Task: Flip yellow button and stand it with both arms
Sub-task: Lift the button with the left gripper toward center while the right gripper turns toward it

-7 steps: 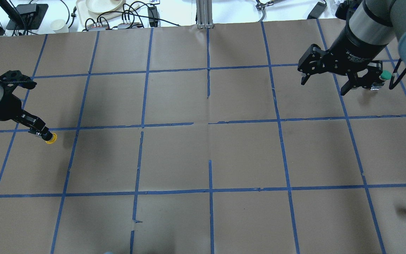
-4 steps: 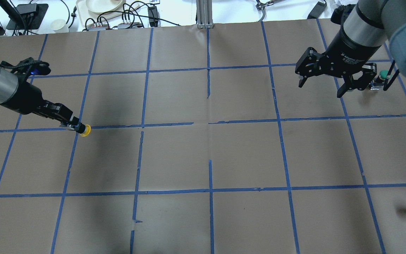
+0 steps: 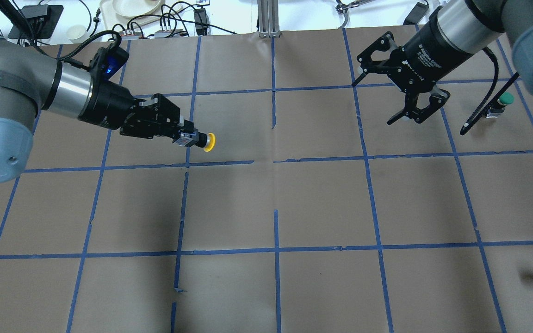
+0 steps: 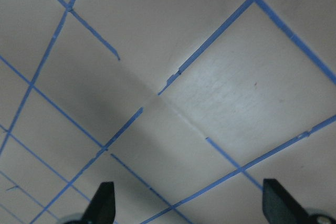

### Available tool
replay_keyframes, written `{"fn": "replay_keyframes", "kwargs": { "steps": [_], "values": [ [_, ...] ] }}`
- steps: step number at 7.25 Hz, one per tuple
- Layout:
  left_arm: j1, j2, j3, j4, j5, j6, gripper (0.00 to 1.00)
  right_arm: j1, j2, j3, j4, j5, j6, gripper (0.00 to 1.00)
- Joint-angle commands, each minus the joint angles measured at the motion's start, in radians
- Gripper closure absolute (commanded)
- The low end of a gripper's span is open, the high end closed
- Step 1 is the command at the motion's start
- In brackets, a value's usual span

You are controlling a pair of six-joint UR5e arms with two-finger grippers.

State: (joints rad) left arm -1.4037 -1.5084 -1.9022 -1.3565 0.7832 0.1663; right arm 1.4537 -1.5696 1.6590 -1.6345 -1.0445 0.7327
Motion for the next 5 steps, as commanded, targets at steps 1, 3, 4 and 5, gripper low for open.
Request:
{"fn": "replay_keyframes", "kwargs": {
  "steps": [1,3,4,5],
  "values": [
    [-0.076,0.057,0.002,0.007,-0.262,-0.199,0.85,-0.001,-0.007,-0.002,-0.013,0.179,0.234,0.0],
    [-0.096,0.077,0.0,0.011,-0.366,-0.237,0.85,0.005,-0.073,0.01,-0.011,0.303,0.351,0.0],
    [-0.113,0.076,0.0,0.011,-0.437,-0.249,0.85,0.005,-0.105,0.007,-0.011,0.342,0.408,0.0],
    [-0.116,0.074,0.002,0.013,-0.476,-0.252,0.85,0.008,-0.119,0.013,-0.005,0.391,0.456,0.0]
  ]
}}
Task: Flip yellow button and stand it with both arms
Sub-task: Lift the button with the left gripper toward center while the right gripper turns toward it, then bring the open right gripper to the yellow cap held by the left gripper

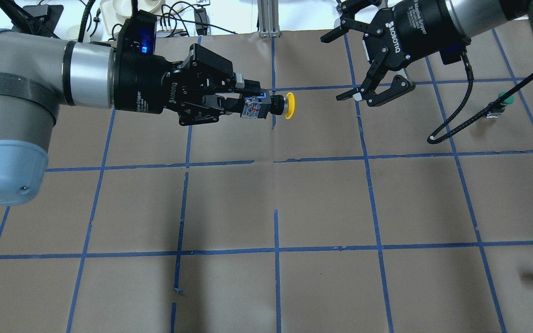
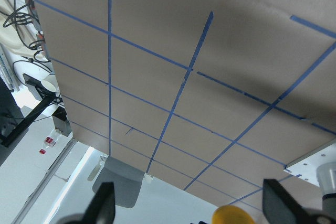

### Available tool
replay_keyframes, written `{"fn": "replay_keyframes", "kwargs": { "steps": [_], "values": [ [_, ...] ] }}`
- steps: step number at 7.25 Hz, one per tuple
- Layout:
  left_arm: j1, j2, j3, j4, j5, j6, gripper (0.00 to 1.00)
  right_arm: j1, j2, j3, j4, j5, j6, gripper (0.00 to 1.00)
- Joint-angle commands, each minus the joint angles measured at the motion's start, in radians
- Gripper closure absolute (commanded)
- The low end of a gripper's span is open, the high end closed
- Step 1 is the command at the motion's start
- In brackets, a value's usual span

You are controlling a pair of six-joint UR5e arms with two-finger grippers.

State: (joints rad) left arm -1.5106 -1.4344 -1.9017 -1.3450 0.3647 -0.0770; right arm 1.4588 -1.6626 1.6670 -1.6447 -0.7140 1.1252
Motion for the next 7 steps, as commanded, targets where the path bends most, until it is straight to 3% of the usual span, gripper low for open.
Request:
{"fn": "replay_keyframes", "kwargs": {
  "steps": [1,7],
  "values": [
    [-0.01,0.002,0.001,0.001,-0.108,-0.009,0.85,0.006,-0.029,0.007,0.003,0.067,0.083,0.0],
    [-0.01,-0.014,0.004,0.004,-0.118,-0.012,0.87,0.008,-0.08,0.022,0.154,0.062,0.091,0.0]
  ]
}}
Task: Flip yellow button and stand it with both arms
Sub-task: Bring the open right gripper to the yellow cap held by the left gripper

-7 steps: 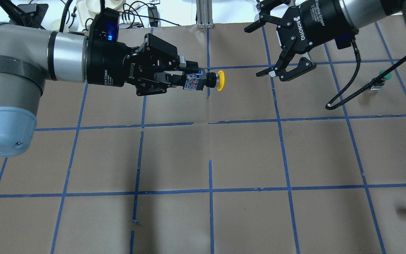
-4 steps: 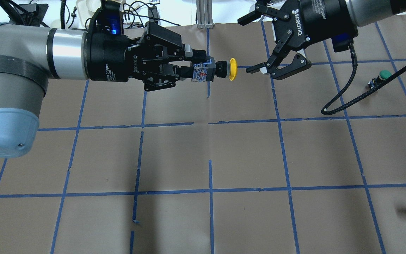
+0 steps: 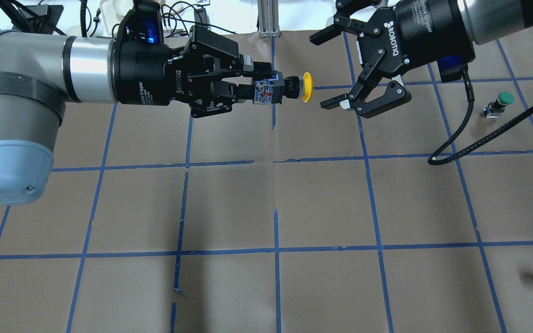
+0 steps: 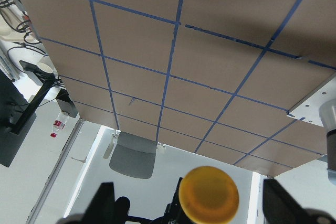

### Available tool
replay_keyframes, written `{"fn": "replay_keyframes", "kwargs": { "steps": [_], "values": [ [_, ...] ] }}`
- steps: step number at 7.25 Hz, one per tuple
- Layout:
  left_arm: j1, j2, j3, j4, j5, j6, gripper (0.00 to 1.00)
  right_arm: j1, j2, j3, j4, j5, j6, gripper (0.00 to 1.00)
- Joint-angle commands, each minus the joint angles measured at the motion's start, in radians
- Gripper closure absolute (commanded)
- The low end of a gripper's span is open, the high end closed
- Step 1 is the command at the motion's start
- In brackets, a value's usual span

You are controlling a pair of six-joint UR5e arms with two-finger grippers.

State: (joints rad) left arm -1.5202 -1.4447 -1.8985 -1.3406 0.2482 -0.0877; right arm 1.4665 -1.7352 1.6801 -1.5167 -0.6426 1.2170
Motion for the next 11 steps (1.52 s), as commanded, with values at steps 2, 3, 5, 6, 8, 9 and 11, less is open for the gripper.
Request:
{"fn": "replay_keyframes", "kwargs": {
  "steps": [2,3,5,6,8,9,11],
  "values": [
    [0.002,-0.003,0.001,0.0,-0.001,-0.001,0.87,0.0,-0.011,0.049,0.009,0.003,-0.002,0.0],
    [0.002,-0.003,-0.001,0.0,-0.001,-0.001,0.87,0.002,-0.003,0.05,-0.003,0.008,-0.005,0.0],
    [0.002,-0.002,0.001,0.001,-0.001,-0.001,0.87,0.005,-0.003,0.052,-0.028,0.097,-0.001,0.0],
    [0.002,-0.002,0.001,0.0,-0.001,-0.004,0.87,0.005,-0.006,0.053,-0.028,0.109,-0.001,0.0],
    [0.002,-0.002,0.004,0.0,-0.001,-0.009,0.87,0.005,-0.007,0.081,-0.028,0.107,-0.002,0.0],
    [0.002,-0.002,0.003,0.0,-0.001,-0.009,0.87,0.005,-0.007,0.092,-0.028,0.109,-0.001,0.01],
    [0.002,-0.003,0.001,0.001,0.0,-0.007,0.87,0.005,-0.014,0.096,-0.028,0.11,-0.001,0.21]
  ]
}}
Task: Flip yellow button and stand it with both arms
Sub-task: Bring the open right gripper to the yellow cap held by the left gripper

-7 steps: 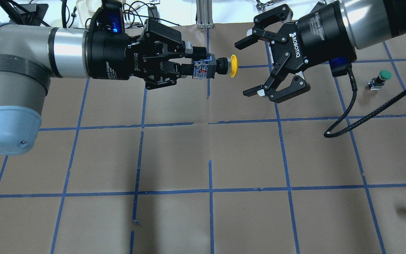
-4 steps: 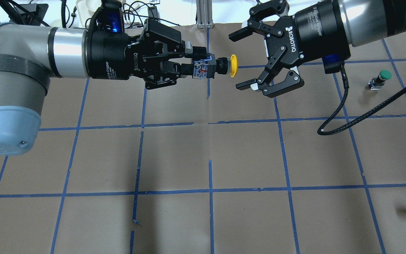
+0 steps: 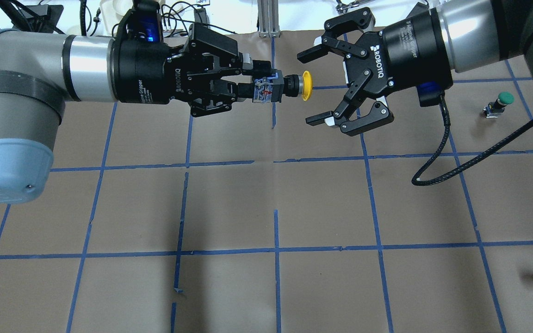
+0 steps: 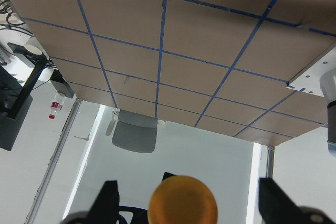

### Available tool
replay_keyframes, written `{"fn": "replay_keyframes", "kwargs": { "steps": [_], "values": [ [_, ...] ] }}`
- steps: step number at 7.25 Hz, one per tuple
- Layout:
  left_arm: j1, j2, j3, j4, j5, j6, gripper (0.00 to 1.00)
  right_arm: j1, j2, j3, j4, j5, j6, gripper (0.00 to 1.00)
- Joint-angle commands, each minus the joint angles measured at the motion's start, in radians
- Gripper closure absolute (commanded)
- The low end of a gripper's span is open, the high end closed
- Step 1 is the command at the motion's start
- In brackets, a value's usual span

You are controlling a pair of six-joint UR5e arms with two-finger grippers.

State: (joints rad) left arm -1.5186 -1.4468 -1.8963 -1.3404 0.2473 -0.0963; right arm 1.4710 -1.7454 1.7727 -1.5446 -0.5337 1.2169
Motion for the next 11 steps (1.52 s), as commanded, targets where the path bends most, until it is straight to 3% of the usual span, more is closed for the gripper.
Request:
{"fn": "replay_keyframes", "kwargs": {
  "steps": [1,2,3,5,7,8,9,10,11],
  "values": [
    [0.0,-0.001,0.0,0.001,0.001,0.001,0.87,0.0,-0.005,0.002,0.0,0.001,0.0,0.23],
    [0.0,-0.001,0.0,0.001,0.001,0.0,0.87,0.0,-0.005,0.002,0.0,0.003,0.0,0.35],
    [0.0,-0.001,0.0,0.001,0.001,0.0,0.87,0.0,-0.005,0.002,0.0,0.003,-0.002,0.53],
    [0.0,0.002,0.0,0.001,0.009,0.003,0.87,0.0,-0.005,0.004,0.001,0.003,-0.01,0.77],
    [-0.002,0.002,0.002,0.0,0.012,0.0,0.86,0.0,-0.005,0.004,0.003,0.006,-0.007,0.82],
    [0.0,0.0,0.0,0.0,0.012,0.0,0.76,0.0,-0.006,0.004,0.003,0.006,-0.005,0.82],
    [-0.002,-0.001,-0.004,0.0,0.016,-0.002,0.26,0.0,-0.006,0.004,0.003,0.006,-0.005,0.84],
    [-0.002,0.0,-0.004,0.0,0.017,-0.014,0.04,0.0,-0.005,0.004,0.003,0.006,-0.005,0.84],
    [-0.003,0.0,-0.003,0.0,0.013,-0.058,0.04,0.0,-0.005,0.004,0.003,0.006,-0.005,0.84]
  ]
}}
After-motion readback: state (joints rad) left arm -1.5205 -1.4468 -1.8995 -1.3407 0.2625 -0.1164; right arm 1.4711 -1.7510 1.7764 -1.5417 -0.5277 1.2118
